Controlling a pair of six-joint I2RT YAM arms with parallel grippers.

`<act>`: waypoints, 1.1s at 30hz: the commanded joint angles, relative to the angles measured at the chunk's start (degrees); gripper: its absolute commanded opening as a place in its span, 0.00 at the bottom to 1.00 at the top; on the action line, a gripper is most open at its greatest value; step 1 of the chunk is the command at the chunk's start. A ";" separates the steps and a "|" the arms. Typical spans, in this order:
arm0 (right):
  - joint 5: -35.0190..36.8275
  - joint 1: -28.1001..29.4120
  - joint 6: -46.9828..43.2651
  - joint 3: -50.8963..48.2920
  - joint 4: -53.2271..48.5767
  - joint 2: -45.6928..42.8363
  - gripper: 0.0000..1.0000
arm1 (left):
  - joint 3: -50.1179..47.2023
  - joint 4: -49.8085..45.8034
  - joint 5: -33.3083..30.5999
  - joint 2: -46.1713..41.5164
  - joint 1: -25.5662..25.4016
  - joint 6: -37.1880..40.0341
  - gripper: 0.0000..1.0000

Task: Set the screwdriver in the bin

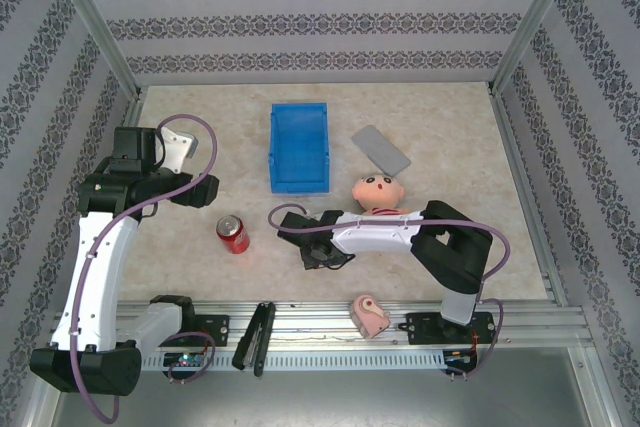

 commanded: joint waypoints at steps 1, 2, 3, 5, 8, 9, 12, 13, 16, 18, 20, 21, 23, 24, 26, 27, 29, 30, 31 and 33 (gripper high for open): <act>-0.25 -0.55 -2.79 0.26 -0.35 0.87 0.46 | 1.70 -1.98 0.85 -0.03 -0.54 0.33 0.99; -0.55 -0.43 -3.52 0.44 -0.29 1.27 0.44 | 1.73 -1.99 0.88 0.11 -0.54 0.34 0.99; -0.88 -0.44 -4.22 0.75 -0.31 1.67 0.40 | 1.80 -2.00 0.88 0.12 -0.54 0.30 0.99; -0.89 -0.58 -5.01 1.67 -1.12 2.51 0.39 | 1.96 -2.05 1.05 0.15 -0.54 0.27 0.99; -0.93 -0.59 -5.21 1.93 -1.33 3.00 0.39 | 2.04 -2.07 1.10 0.09 -0.54 0.25 0.99; -1.02 -0.47 -5.21 1.90 -1.24 3.04 0.38 | 2.04 -2.11 1.14 -0.02 -0.54 0.27 0.99; -1.28 -0.50 -5.42 1.67 -0.88 2.92 0.30 | 1.87 -2.15 1.14 -0.20 -0.54 0.66 0.99; -1.28 -0.44 -5.47 1.69 -0.87 2.83 0.30 | 1.78 -2.17 1.22 -0.25 -0.54 0.80 0.99; -1.02 -0.44 -5.80 1.41 -0.72 2.35 0.23 | 1.70 -2.39 1.07 -0.60 -0.54 1.26 0.99; -0.87 -0.43 -6.20 1.38 -0.49 1.89 0.18 | 1.70 -2.42 0.93 -0.85 -0.54 1.57 0.99; -0.80 -0.50 -6.65 1.34 -0.27 1.29 0.18 | 1.67 -2.50 0.88 -0.99 -0.54 1.80 0.99; -0.76 -0.50 -6.85 1.31 -0.18 1.04 0.18 | 1.62 -2.52 0.88 -1.04 -0.54 1.78 0.99; -0.93 -0.37 -7.46 1.53 0.00 0.26 0.17 | 1.50 -2.51 0.88 -1.08 -0.54 1.91 0.99; -0.98 -0.34 -7.62 1.59 0.00 -0.21 0.17 | 1.36 -2.50 0.98 -1.22 -0.54 1.89 0.99; -1.49 -0.37 -8.24 1.71 0.16 -1.21 0.17 | 1.09 -2.55 1.01 -1.26 -0.54 2.02 0.99; -2.00 -0.38 -8.81 1.72 0.26 -1.79 0.17 | 1.07 -2.60 0.90 -1.30 -0.54 2.12 0.99; -2.78 -0.40 -9.50 2.07 -0.06 -2.89 0.17 | 1.27 -2.86 0.71 -1.20 -0.54 2.62 0.99; -3.24 -0.35 -9.93 2.37 -0.41 -3.45 0.17 | 1.41 -2.99 0.61 -1.17 -0.54 2.97 0.99; -3.58 -0.41 -10.35 2.52 -0.76 -4.11 0.17 | 1.60 -3.05 0.41 -1.20 -0.54 3.37 0.99; -4.53 -0.48 -11.14 2.69 -1.29 -5.43 0.17 | 1.95 -3.12 0.01 -1.35 -0.54 3.91 0.99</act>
